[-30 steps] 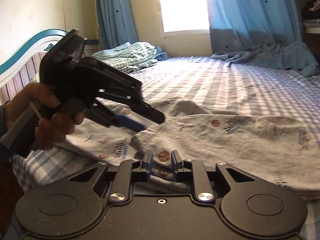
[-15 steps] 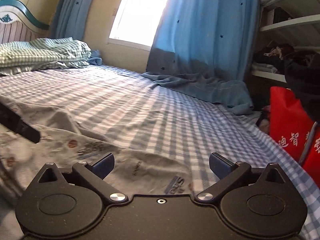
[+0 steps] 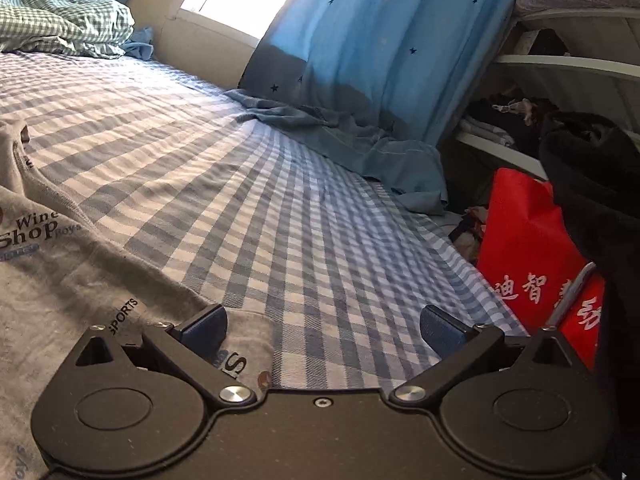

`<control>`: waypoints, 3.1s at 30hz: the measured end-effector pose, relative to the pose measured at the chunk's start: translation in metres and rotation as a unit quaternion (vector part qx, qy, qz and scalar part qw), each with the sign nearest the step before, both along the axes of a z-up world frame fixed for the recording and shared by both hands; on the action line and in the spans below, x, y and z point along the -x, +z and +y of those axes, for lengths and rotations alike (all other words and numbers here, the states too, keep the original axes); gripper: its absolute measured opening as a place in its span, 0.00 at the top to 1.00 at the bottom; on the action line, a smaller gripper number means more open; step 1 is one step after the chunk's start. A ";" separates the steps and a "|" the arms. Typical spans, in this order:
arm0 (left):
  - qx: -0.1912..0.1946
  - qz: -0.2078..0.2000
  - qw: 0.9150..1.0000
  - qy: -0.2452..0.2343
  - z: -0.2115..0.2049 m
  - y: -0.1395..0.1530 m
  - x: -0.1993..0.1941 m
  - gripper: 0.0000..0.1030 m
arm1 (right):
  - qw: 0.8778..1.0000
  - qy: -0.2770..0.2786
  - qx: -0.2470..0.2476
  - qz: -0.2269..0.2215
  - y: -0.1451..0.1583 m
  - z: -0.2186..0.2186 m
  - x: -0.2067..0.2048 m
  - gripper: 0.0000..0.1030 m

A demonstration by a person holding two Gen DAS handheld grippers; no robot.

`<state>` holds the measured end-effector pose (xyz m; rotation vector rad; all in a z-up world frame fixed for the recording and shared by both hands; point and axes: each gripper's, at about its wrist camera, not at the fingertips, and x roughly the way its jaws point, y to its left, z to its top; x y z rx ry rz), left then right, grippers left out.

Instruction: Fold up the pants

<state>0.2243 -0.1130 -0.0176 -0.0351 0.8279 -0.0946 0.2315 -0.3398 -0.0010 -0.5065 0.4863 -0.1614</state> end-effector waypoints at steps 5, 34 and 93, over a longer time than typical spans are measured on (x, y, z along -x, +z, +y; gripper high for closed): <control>0.011 -0.001 1.000 0.004 0.012 0.005 0.017 0.00 | 0.998 0.022 -0.022 -0.052 0.021 0.010 0.059 0.01; 0.087 -0.066 0.984 0.140 0.188 0.013 0.164 0.00 | 0.994 0.044 -0.094 -0.031 -0.005 0.153 0.115 0.01; 0.331 -0.159 0.854 0.369 0.262 -0.016 0.132 0.32 | 0.992 0.090 -0.084 -0.014 -0.005 0.181 0.094 0.01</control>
